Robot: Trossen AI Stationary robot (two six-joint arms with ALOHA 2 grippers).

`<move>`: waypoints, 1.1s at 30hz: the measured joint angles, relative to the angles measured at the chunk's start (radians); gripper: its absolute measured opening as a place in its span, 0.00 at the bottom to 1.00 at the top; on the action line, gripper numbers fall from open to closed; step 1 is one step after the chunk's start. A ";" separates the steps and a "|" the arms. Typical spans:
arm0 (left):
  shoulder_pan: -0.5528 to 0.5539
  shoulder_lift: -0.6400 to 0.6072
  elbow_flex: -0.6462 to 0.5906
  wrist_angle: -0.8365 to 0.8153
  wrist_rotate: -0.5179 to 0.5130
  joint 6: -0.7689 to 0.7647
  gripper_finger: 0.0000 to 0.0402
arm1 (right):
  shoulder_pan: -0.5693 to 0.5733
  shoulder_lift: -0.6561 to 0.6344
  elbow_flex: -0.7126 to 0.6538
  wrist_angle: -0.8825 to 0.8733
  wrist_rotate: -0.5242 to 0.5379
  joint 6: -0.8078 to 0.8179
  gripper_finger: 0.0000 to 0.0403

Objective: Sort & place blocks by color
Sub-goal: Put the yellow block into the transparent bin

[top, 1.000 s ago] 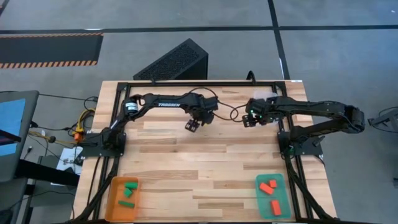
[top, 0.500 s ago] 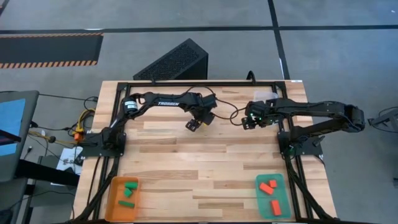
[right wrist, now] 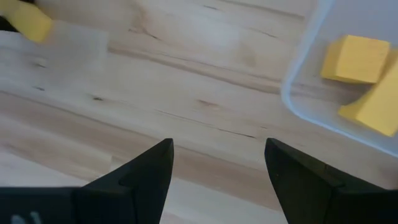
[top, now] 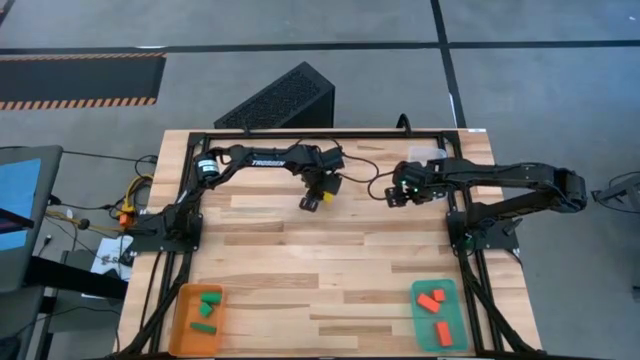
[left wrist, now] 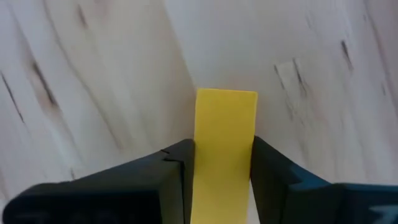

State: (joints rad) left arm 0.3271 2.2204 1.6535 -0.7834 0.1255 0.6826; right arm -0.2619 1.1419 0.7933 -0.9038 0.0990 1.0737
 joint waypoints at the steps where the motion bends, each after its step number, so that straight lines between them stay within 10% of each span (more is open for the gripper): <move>1: 0.003 0.000 0.000 0.000 0.001 -0.036 0.21 | 0.000 0.000 0.000 0.011 0.000 0.001 0.68; 15: -0.031 -0.176 0.046 0.105 0.111 -0.300 0.25 | 0.084 -0.012 0.001 0.541 -0.020 0.124 0.68; 33: -0.137 -0.285 0.049 0.274 0.019 -0.374 0.25 | 0.140 -0.009 0.000 0.688 0.056 0.144 0.68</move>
State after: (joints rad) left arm 0.1898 1.9350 1.7024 -0.5096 0.1444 0.3086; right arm -0.1221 1.1333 0.7937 -0.2161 0.1554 1.2178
